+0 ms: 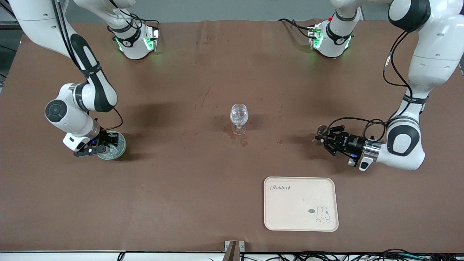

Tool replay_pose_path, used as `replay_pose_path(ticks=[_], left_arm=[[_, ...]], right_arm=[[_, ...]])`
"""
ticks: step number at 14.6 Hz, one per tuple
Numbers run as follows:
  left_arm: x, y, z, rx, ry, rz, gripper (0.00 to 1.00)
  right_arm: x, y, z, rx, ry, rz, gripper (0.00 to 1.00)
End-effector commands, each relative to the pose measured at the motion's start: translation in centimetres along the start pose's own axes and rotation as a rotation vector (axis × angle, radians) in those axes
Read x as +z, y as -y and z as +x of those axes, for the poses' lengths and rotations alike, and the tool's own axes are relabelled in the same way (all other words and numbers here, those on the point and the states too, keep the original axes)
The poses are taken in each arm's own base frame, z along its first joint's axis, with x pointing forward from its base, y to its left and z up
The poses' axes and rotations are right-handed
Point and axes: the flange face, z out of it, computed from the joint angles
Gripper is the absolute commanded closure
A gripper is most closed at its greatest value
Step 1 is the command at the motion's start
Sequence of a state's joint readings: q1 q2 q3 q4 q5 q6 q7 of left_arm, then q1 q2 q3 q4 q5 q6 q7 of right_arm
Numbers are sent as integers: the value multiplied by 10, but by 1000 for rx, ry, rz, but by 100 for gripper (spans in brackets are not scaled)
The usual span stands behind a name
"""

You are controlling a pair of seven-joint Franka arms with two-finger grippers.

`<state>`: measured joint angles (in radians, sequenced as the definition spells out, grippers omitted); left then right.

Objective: Pour wine and add ice with both arms
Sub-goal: 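Raise the cube with the right gripper while the left gripper moves the jigger, then tilt the jigger over the wine glass with the left gripper to pour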

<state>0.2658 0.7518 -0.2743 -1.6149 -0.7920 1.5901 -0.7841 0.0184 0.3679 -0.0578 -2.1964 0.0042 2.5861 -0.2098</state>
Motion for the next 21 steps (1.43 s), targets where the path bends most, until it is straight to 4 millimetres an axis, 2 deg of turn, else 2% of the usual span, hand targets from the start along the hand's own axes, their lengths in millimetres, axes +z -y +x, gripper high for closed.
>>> replay_pose_path(ticks=[1, 3, 6, 7, 10, 11, 13, 17, 21], left_arm=[[14, -16, -85, -8, -59, 28, 99], [36, -29, -136, -8, -117, 54, 99], [83, -47, -203, -65, -226, 54, 99], [99, -52, -220, -81, -258, 52, 99], [150, -56, -266, -78, -447, 78, 99], [162, -56, -276, -79, -506, 81, 99], [191, -56, -289, -87, -581, 87, 99], [250, -53, -308, -95, -779, 81, 99], [255, -53, -314, -109, -835, 60, 99]], right_arm=[[3, 4, -7, 5, 25, 17, 82], [1, 4, -4, 19, 37, 19, 97], [-20, 2, 13, 32, 74, 29, 98], [-31, 0, 20, 34, 95, 35, 99], [-76, -7, 40, 58, 139, 45, 99], [-96, -8, 47, 78, 131, 44, 99], [-122, -10, 57, 121, 111, 39, 99], [-156, -13, 58, 146, 56, 33, 99], [-195, -26, 55, 164, -7, 23, 99]])
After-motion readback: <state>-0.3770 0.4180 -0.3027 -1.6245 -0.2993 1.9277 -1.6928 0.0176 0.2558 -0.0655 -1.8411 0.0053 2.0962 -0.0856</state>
